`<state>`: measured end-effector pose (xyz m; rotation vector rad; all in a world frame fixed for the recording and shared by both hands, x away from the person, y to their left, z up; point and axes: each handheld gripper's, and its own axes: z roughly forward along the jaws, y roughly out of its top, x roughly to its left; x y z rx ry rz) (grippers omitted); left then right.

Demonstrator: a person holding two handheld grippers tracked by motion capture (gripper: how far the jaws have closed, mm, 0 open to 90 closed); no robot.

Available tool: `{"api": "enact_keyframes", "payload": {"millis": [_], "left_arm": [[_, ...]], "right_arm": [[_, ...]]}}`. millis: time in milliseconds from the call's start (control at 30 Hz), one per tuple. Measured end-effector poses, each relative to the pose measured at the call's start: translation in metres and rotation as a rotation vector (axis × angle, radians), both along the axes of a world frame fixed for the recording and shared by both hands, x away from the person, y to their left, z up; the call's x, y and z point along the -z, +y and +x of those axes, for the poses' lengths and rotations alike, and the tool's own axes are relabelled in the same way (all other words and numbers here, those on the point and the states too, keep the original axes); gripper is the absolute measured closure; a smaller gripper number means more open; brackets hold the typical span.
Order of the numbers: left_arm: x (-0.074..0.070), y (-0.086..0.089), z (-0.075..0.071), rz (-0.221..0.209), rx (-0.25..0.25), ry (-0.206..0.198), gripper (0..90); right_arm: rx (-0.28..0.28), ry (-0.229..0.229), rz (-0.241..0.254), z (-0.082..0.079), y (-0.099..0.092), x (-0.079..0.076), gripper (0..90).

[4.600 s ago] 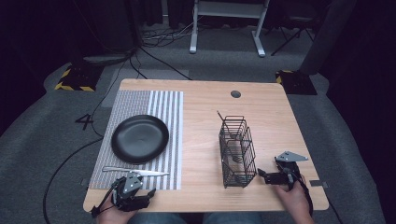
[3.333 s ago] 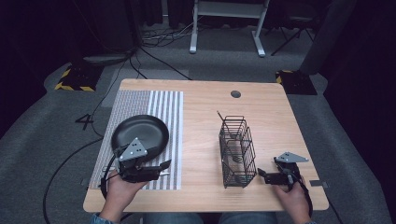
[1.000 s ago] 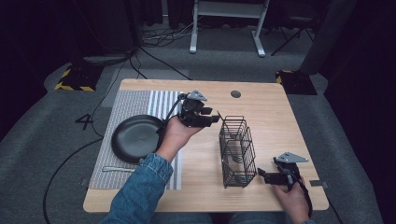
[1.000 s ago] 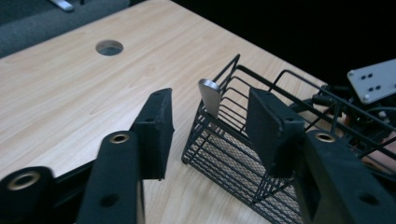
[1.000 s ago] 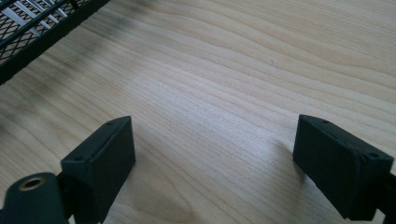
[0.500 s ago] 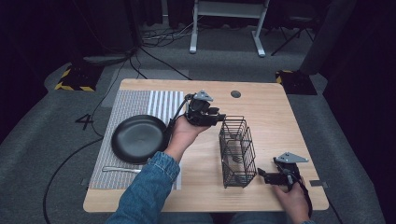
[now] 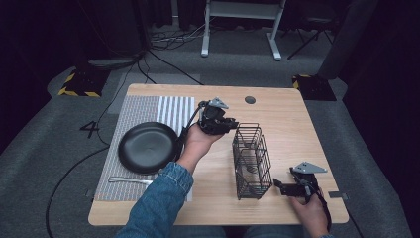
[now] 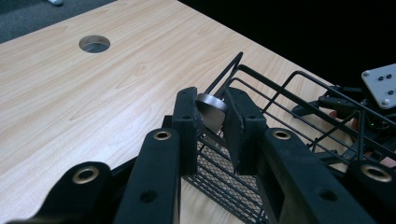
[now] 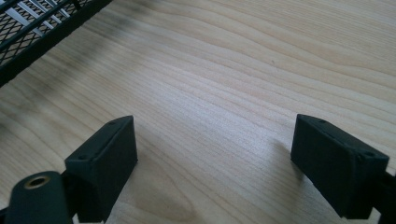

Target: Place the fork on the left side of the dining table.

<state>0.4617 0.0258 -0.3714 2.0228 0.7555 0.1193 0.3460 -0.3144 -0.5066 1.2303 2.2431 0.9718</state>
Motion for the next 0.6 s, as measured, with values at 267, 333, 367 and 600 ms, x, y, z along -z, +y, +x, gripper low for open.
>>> {"api": "enact_keyframes", "payload": {"millis": [267, 333, 367, 600], "left_arm": [[-0.001, 0.0, 0.0, -0.018, 0.002, 0.022, 77.4], [-0.003, 0.001, -0.001, -0.021, 0.008, 0.028, 79.7], [-0.004, 0.0, -0.001, -0.017, 0.012, 0.025, 80.0], [-0.013, -0.003, -0.008, -0.009, 0.032, -0.011, 85.8]], "right_arm": [[-0.001, -0.001, -0.001, 0.0, 0.0, 0.0, 14.5], [0.0, -0.001, 0.0, 0.0, 0.0, 0.0, 14.5], [0.0, -0.001, 0.0, 0.0, 0.0, 0.0, 14.5], [-0.001, -0.001, 0.0, 0.0, 0.0, 0.0, 14.6]]}}
